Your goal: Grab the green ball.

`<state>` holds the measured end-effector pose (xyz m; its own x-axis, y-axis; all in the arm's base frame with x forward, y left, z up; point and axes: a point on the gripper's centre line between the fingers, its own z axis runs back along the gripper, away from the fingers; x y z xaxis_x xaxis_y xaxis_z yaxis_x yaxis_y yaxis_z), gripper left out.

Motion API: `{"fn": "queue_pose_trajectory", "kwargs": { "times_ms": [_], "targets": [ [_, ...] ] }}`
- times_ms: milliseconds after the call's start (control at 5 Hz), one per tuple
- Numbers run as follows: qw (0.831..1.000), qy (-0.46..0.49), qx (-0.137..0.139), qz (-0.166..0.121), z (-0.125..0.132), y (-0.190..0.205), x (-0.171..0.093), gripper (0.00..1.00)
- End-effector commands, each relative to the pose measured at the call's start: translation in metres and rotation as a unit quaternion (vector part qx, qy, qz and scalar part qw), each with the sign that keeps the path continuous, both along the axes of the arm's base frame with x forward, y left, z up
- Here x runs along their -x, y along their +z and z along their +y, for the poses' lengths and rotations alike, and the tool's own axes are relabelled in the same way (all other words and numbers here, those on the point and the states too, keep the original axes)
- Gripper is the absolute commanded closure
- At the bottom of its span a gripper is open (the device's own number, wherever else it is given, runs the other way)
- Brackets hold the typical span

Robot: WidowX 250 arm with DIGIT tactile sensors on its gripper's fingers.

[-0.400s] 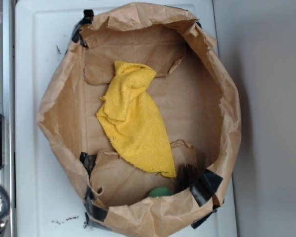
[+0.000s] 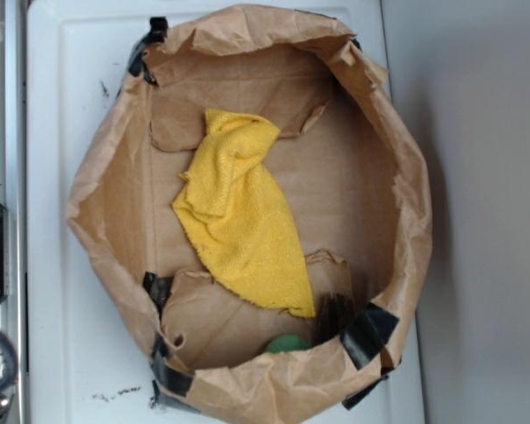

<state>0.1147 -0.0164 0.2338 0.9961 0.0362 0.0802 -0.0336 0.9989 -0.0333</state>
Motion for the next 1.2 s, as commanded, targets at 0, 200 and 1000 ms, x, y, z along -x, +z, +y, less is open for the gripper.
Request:
{"fn": "queue_pose_trajectory", "kwargs": {
  "times_ms": [0, 200, 1000],
  "targets": [
    [0.999, -0.022, 0.039, -0.01, 0.005, -0.003, -0.052, 0.0],
    [0.999, -0.034, 0.015, -0.029, 0.009, -0.008, -0.098, 0.0],
    [0.971, -0.237, -0.003, -0.035, 0.011, -0.043, -0.148, 0.0]
  ]
}}
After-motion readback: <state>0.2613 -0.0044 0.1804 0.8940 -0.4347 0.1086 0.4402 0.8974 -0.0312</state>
